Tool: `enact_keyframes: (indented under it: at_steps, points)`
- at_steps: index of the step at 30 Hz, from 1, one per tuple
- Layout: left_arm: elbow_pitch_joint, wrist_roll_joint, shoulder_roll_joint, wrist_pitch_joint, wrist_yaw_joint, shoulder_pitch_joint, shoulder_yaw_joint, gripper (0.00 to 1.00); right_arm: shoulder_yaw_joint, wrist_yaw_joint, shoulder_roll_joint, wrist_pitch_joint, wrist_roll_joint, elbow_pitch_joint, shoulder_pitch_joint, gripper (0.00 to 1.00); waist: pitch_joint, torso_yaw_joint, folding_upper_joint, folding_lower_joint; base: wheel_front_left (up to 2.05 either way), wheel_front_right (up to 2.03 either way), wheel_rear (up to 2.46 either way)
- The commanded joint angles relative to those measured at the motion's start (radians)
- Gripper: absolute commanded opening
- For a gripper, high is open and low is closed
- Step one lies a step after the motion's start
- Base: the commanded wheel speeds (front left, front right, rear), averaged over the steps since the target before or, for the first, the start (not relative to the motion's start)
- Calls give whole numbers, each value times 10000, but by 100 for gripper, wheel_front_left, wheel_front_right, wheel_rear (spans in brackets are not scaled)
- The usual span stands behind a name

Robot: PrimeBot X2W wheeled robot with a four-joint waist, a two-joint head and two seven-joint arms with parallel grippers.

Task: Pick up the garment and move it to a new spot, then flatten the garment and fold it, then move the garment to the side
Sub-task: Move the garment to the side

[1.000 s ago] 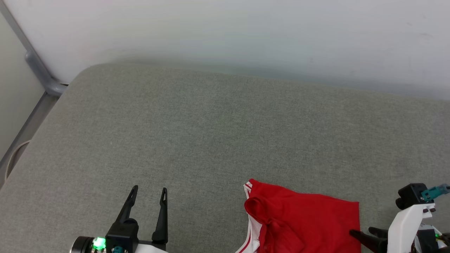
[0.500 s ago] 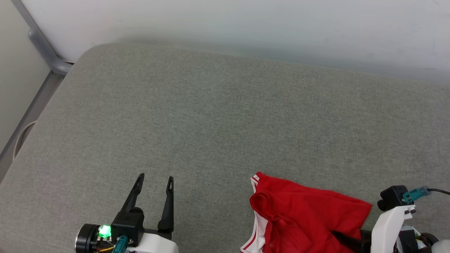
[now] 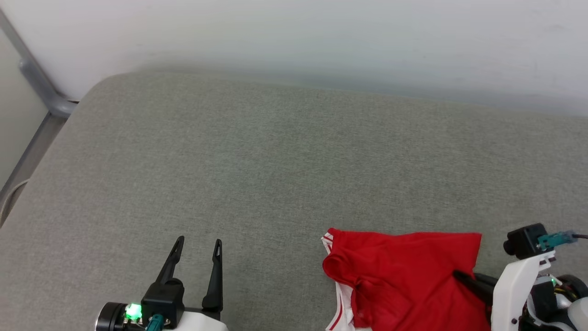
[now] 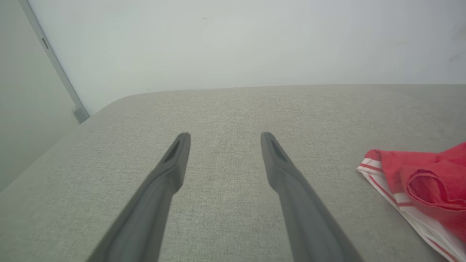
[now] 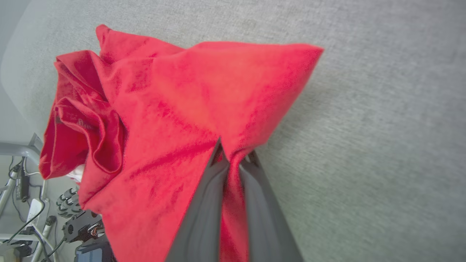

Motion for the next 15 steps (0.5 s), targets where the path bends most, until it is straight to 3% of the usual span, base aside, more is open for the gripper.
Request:
enact_keyframes:
  at_steps: [1, 7, 15]
  points:
    - [-43, -12, -50, -22, 19, 59, 0, 100, -31, -17, -94, -53, -56, -26, -125, 0, -104, -198, 0, -1, 0, 0, 0]
    - [-82, -52, -121, -22, 84, 179, -39, 100, -198, -15, -930, -377, -572, -555, -605, 0, -247, -1218, 0, -1, 0, 0, 0]
    - [-88, -91, -167, -22, 67, 17, -82, 100, -728, -14, -1462, -436, -931, -831, -896, 0, -170, -2091, 0, -1, 0, 0, 0]
